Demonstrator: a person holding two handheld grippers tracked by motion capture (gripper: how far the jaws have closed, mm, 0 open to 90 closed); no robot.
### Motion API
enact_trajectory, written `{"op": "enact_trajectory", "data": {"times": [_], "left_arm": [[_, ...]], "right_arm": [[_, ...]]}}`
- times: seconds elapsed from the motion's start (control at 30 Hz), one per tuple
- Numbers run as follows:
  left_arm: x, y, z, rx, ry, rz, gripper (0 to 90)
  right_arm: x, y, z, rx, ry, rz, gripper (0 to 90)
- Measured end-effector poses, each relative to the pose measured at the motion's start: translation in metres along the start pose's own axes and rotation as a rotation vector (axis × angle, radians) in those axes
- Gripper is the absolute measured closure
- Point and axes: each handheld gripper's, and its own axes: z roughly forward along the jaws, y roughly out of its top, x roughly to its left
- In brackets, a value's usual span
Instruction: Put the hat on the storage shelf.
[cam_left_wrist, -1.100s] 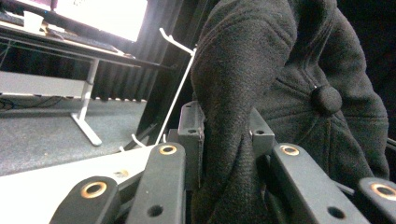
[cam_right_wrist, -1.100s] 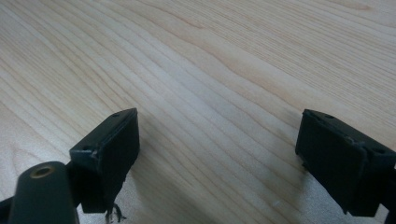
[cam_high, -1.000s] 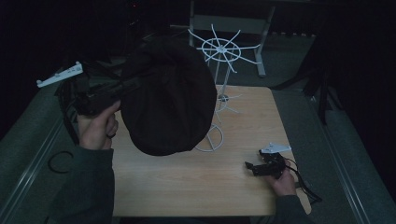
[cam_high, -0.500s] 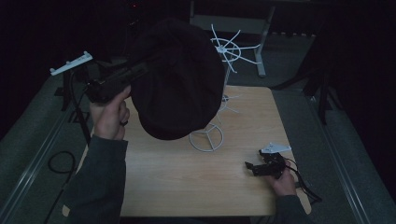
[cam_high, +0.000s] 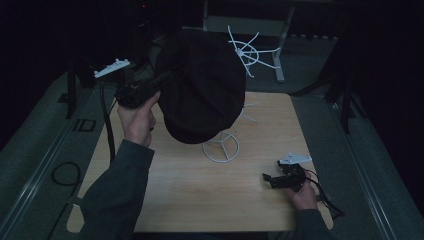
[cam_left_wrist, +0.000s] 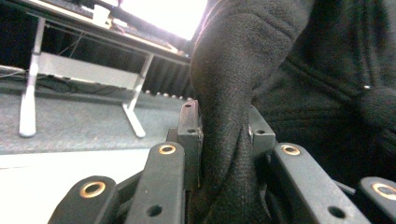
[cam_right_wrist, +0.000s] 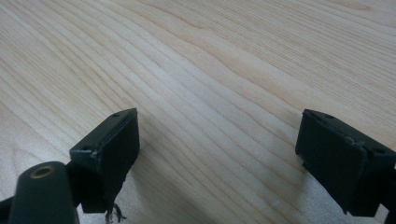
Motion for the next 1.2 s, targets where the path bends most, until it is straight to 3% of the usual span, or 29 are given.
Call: {"op": "enact_trajectory", "data": {"times": [0.1, 0.17, 0.4, 0.63, 0.87, 0.9, 1.0, 1.2], "left_arm": [[-0.001, -0.004, 0.003, 0.017, 0.016, 0.014, 74.8], [0.005, -0.014, 0.01, 0.059, 0.038, -0.011, 74.9], [0.011, -0.023, 0.015, 0.077, 0.057, -0.016, 73.7], [0.01, -0.023, 0.016, 0.091, 0.036, -0.022, 68.7], [0.012, -0.023, 0.015, 0.098, 0.03, -0.037, 55.8], [0.011, -0.021, 0.013, 0.09, 0.035, -0.044, 49.9], [0.011, -0.02, 0.01, 0.079, 0.039, -0.047, 43.2], [0.013, -0.015, -0.001, 0.066, 0.078, -0.017, 38.4]], "right_arm": [[0.0, 0.0, 0.0, 0.0, -0.001, 0.0, 13.5], [0.0, 0.0, 0.0, 0.001, -0.001, 0.0, 13.5], [0.0, 0.0, 0.0, 0.001, -0.001, 0.001, 13.5], [0.0, 0.0, 0.0, 0.0, -0.001, 0.0, 13.5], [0.0, 0.0, 0.0, 0.001, -0.001, 0.001, 13.5], [0.0, 0.0, 0.0, 0.001, 0.0, 0.001, 13.5], [0.0, 0.0, 0.0, 0.001, 0.0, 0.001, 13.5], [0.0, 0.0, 0.0, 0.001, 0.0, 0.001, 13.4]]}}
